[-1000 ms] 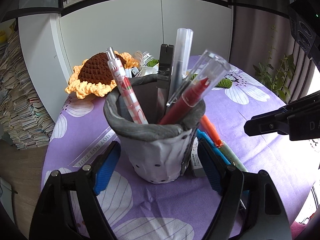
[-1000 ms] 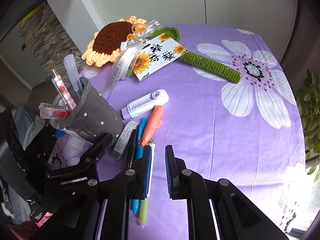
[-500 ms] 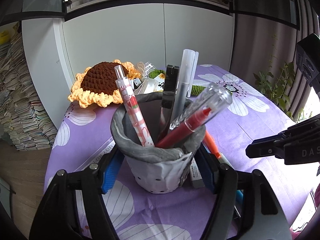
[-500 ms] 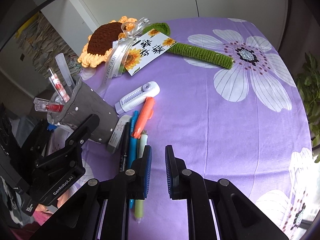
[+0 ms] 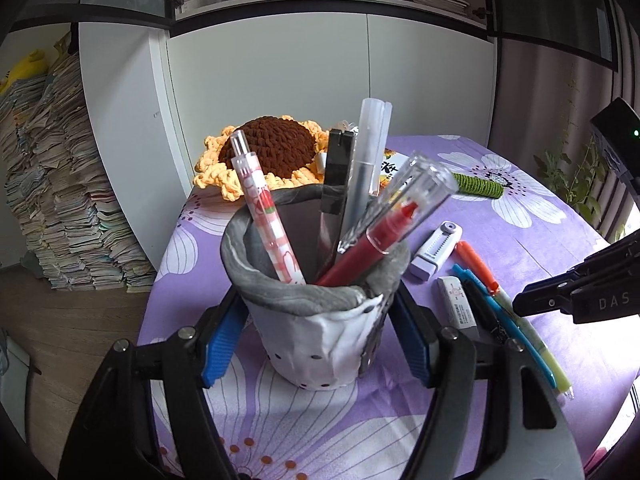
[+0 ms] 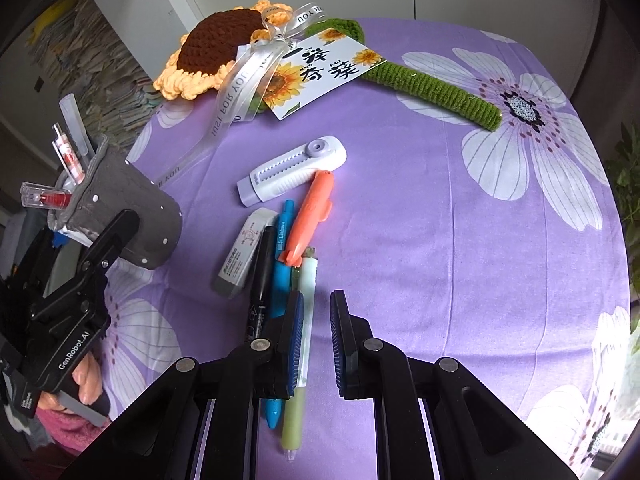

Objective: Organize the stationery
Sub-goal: 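Move the right gripper to the light green pen and grasp it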

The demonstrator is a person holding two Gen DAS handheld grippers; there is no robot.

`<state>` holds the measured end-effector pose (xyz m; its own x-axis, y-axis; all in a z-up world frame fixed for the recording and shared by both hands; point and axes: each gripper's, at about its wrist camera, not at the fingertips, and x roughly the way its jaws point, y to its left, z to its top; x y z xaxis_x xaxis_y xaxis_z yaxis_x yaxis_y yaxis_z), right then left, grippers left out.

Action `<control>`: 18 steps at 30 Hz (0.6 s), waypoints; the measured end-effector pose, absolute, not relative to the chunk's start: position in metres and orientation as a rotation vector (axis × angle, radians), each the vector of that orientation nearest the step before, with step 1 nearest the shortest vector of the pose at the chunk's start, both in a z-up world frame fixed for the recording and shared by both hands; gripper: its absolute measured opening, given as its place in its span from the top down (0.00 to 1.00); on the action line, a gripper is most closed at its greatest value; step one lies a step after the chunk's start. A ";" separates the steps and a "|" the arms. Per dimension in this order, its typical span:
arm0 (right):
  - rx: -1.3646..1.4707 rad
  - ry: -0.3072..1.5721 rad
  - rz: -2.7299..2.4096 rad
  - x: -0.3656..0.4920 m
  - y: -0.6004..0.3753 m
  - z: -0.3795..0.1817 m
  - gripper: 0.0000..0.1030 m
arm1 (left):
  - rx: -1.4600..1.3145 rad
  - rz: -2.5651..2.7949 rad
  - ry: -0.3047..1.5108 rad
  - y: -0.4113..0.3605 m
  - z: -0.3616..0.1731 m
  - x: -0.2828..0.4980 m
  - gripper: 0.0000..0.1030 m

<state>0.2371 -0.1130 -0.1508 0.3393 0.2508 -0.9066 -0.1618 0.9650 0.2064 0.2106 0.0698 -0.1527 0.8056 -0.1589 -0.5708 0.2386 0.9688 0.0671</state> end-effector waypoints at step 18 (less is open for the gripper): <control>0.056 1.224 0.241 0.240 -0.103 -0.156 0.88 | 0.120 -0.238 0.654 0.068 -0.156 0.220 0.32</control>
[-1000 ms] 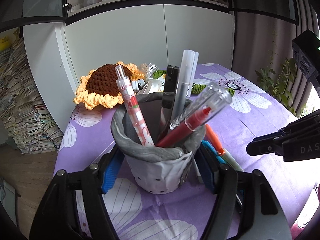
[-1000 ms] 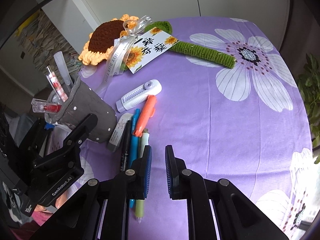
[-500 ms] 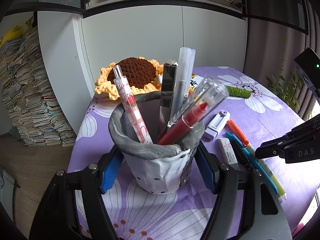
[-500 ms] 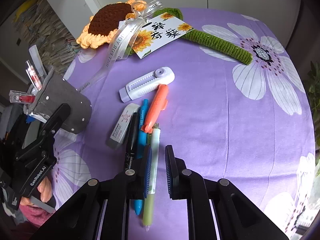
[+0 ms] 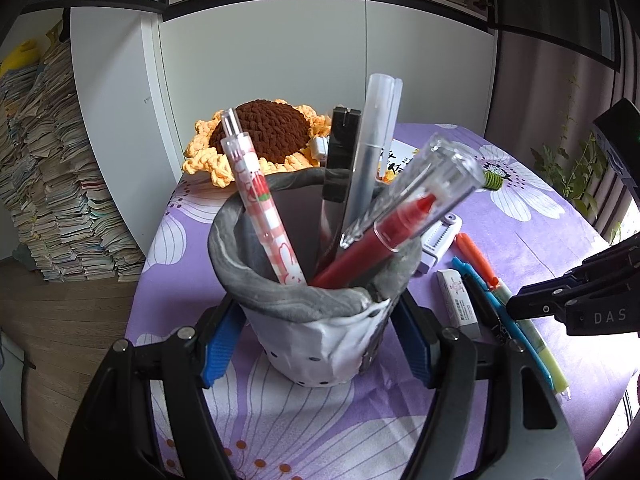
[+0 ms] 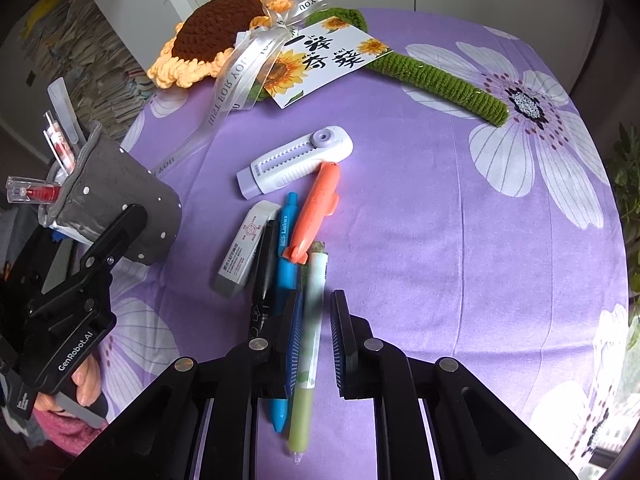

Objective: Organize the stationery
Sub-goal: 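Move the right gripper to the light green pen and grasp it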

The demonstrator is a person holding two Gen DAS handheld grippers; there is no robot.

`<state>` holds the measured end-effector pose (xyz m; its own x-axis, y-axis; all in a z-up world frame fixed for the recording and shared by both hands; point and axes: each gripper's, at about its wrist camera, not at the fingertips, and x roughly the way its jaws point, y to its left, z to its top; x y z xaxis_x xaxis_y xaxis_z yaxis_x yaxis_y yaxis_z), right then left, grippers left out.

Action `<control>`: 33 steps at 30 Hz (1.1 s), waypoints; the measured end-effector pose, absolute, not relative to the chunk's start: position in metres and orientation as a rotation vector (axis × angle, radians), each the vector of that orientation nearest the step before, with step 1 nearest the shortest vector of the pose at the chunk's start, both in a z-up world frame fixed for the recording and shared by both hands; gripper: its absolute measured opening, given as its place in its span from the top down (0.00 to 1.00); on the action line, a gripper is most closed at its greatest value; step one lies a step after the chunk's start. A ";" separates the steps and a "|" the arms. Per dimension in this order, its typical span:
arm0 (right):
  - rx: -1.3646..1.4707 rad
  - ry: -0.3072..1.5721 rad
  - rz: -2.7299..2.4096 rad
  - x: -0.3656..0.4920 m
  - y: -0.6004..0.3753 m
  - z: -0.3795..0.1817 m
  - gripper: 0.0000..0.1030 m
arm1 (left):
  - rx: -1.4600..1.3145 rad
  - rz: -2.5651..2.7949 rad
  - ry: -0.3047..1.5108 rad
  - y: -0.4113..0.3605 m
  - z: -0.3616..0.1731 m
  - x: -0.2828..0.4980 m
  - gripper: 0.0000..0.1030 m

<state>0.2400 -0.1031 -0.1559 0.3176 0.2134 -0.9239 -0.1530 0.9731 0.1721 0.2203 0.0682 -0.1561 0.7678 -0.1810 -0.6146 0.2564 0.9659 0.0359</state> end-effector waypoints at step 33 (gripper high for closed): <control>-0.013 1.243 0.137 0.252 -0.098 -0.156 0.84 | 0.118 -0.242 0.645 0.070 -0.154 0.222 0.33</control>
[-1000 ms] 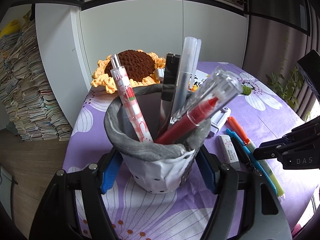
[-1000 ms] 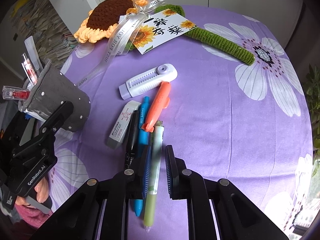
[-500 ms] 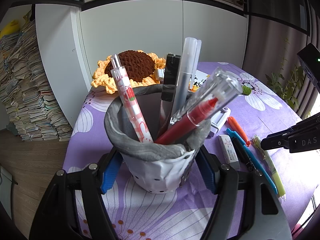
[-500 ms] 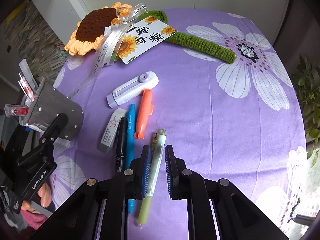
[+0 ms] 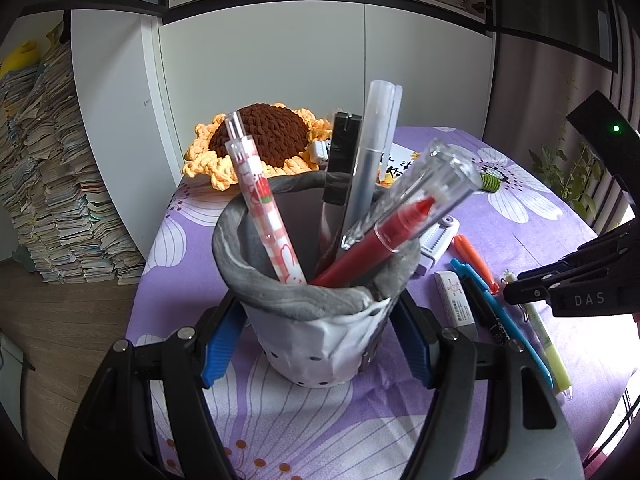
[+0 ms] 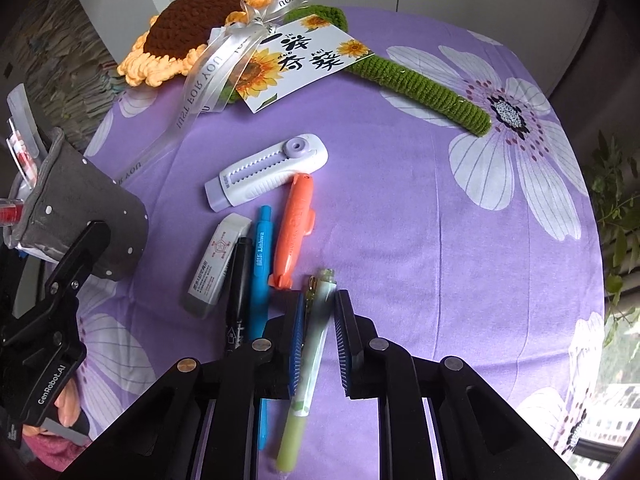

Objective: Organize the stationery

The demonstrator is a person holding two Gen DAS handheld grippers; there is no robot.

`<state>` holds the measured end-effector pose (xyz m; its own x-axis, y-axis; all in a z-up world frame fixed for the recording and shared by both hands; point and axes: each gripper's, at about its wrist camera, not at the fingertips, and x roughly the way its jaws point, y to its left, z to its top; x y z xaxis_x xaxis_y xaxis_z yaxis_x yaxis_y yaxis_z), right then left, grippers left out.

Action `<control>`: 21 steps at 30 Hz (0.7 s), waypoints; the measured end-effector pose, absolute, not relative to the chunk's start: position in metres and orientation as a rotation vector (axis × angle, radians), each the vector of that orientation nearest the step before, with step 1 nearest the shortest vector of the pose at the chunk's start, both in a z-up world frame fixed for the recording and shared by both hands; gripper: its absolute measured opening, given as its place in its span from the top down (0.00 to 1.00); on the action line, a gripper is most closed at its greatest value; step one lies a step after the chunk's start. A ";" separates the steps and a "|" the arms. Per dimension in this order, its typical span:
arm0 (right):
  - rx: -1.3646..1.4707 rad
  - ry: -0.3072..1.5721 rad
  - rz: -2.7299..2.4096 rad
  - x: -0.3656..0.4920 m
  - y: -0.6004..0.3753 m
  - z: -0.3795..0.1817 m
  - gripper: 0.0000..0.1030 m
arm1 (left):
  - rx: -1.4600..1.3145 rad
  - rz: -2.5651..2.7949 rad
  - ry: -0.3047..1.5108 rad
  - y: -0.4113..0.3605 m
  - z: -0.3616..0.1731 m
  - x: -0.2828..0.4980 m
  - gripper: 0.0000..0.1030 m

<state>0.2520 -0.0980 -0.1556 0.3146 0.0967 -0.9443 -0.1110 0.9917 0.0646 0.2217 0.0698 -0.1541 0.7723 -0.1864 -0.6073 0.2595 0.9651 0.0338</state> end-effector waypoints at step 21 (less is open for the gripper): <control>0.063 0.627 0.450 0.193 -0.061 0.046 0.85 | 0.118 -0.242 0.646 0.070 -0.155 0.222 0.33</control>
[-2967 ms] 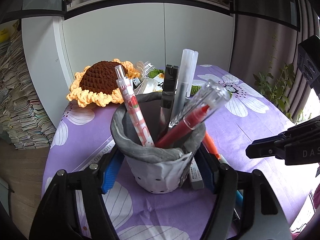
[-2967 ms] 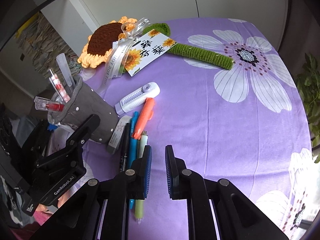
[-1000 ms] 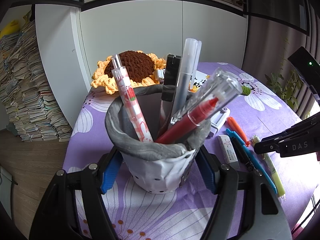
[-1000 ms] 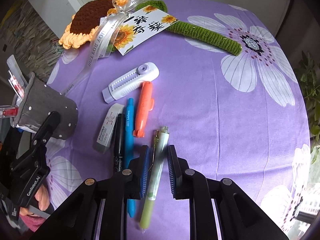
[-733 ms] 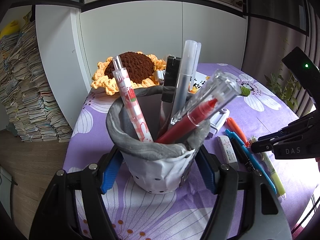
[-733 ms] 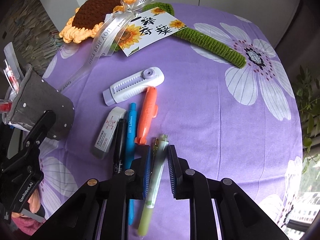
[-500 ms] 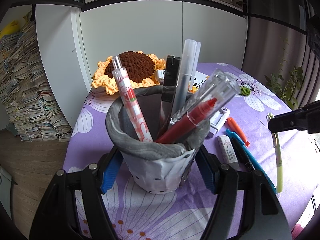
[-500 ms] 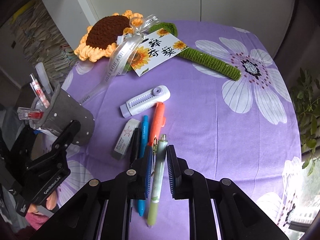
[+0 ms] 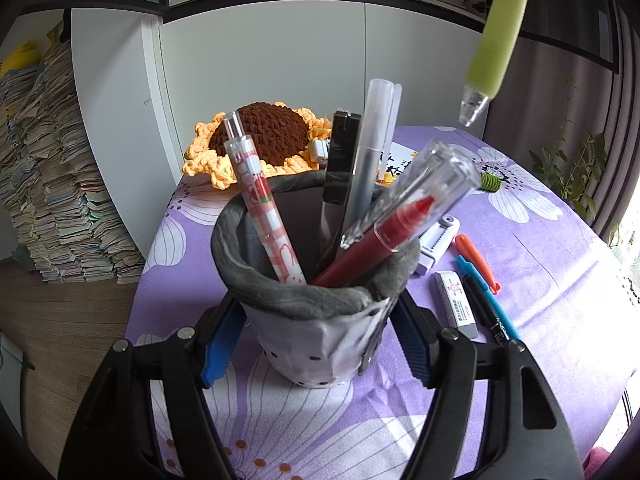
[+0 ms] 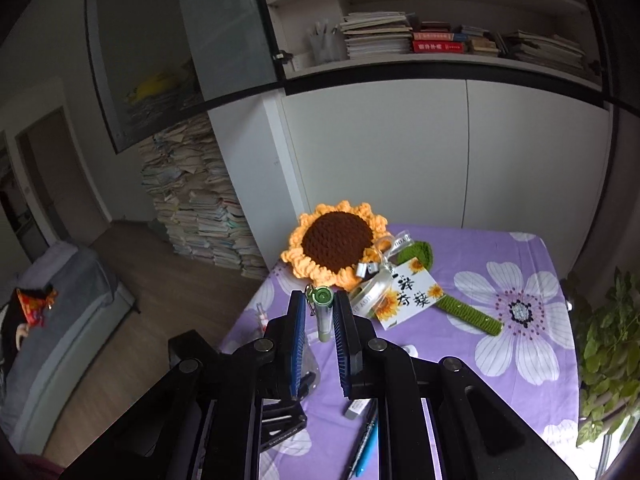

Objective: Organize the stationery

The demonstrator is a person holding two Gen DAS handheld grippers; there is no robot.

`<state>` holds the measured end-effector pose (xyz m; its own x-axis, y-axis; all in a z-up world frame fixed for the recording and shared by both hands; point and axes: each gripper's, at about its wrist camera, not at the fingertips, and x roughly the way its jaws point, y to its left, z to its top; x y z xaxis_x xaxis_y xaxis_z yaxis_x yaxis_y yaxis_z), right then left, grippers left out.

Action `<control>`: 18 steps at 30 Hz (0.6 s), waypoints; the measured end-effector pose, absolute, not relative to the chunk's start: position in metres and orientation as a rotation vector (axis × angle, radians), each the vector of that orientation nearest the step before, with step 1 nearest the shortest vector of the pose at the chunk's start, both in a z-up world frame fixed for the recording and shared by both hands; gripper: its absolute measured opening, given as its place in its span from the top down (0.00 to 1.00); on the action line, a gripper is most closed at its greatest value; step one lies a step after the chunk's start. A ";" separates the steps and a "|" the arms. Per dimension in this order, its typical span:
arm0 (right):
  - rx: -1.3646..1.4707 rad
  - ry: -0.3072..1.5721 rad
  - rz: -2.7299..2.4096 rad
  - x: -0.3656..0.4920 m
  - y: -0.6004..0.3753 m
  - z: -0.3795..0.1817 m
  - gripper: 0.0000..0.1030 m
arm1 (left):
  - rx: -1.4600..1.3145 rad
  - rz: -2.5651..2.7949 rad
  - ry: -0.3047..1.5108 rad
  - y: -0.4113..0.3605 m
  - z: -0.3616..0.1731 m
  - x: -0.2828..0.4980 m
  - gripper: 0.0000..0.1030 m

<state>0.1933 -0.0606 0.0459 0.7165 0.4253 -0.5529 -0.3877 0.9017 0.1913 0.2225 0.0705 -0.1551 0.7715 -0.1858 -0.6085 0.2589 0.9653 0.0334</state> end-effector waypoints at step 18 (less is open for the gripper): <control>0.045 0.785 0.451 0.238 -0.055 -0.005 0.89 | 0.112 -0.246 0.655 0.070 -0.158 0.226 0.33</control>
<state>0.2375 -0.0546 -0.0054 0.6178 0.4081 -0.6722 -0.3754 0.9042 0.2039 0.2257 0.0703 -0.1581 0.7652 -0.1903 -0.6150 0.2610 0.9650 0.0261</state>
